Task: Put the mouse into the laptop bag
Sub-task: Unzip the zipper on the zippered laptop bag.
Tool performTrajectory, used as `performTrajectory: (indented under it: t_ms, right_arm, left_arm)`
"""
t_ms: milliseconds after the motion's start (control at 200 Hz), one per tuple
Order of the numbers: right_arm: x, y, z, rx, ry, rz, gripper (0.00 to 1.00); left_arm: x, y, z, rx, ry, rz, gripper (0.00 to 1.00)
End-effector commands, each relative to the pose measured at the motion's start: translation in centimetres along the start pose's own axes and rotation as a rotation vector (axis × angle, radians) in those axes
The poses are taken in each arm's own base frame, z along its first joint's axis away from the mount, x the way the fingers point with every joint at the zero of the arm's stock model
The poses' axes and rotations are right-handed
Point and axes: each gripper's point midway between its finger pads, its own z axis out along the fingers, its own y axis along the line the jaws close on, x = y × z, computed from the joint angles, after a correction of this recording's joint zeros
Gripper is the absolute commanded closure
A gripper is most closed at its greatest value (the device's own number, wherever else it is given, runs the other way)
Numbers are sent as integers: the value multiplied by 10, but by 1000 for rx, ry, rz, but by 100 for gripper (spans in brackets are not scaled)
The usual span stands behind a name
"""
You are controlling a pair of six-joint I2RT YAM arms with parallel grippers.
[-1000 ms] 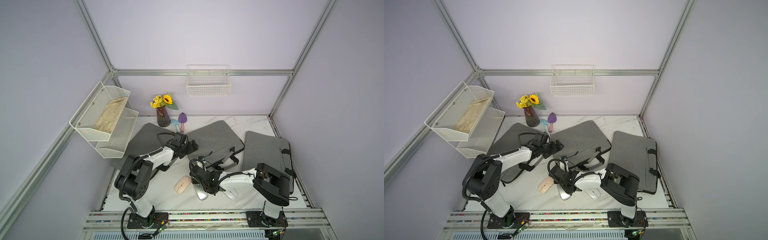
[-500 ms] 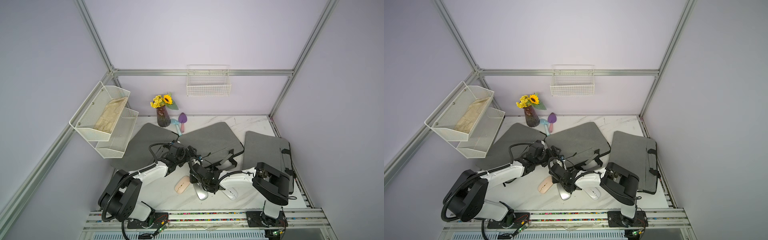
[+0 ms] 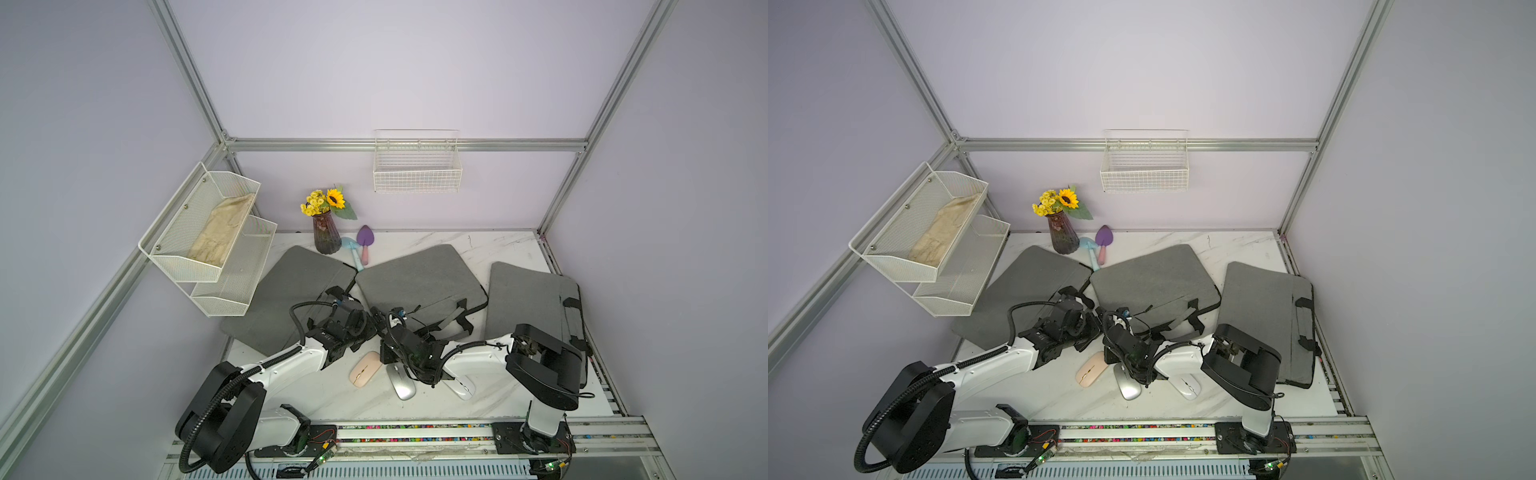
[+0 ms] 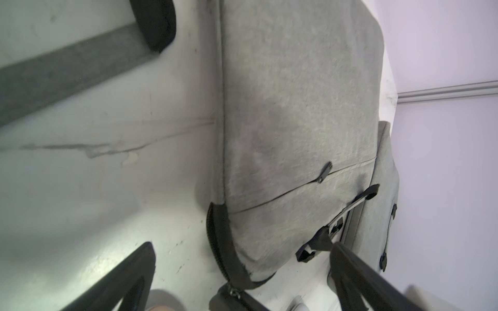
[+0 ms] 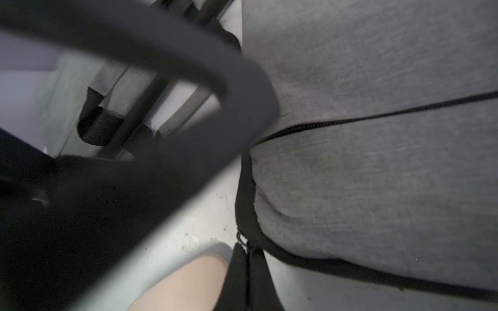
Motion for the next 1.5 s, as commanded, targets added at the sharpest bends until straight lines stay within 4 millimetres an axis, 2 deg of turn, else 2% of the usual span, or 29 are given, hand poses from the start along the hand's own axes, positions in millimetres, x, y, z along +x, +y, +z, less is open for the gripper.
performTrajectory:
  t_ms: [0,85,155,320,435,490,515,600,790,980,1250,1355,1495]
  right_arm:
    - [-33,41,-15,-166,-94,21,100]
    - [-32,45,-15,-186,-91,24,100]
    - [-32,46,-14,-191,-90,23,100]
    - [-26,43,-11,-180,-67,26,100]
    - [-19,29,-11,-128,-52,34,100]
    - [-14,18,-13,-88,-44,41,100]
    - [-13,12,-13,-69,-41,44,100]
    - [-3,-6,-15,2,-21,53,100]
    - [9,-45,-23,138,-15,67,100]
    - [9,-74,-25,217,0,112,100]
    - [4,-92,-41,301,-23,140,100]
    - [2,-99,-48,316,-31,157,100]
    - [5,-104,-48,333,-19,160,100]
  left_arm:
    - [17,-2,7,53,61,-16,2]
    - [20,-5,14,67,76,-19,5]
    - [19,-7,18,66,79,-20,12]
    - [7,-10,20,35,35,7,52]
    - [-7,-9,18,-8,-8,35,75]
    - [-15,-8,16,-21,-25,41,81]
    - [-14,-1,23,-50,-13,45,83]
    - [-24,-5,23,-36,-10,55,92]
    - [-49,-21,15,-16,-38,96,100]
    - [-73,-33,5,24,-52,98,100]
    - [-112,-40,-1,18,-84,109,100]
    - [-133,-42,-2,9,-108,105,100]
    - [-158,-38,-1,3,-107,79,100]
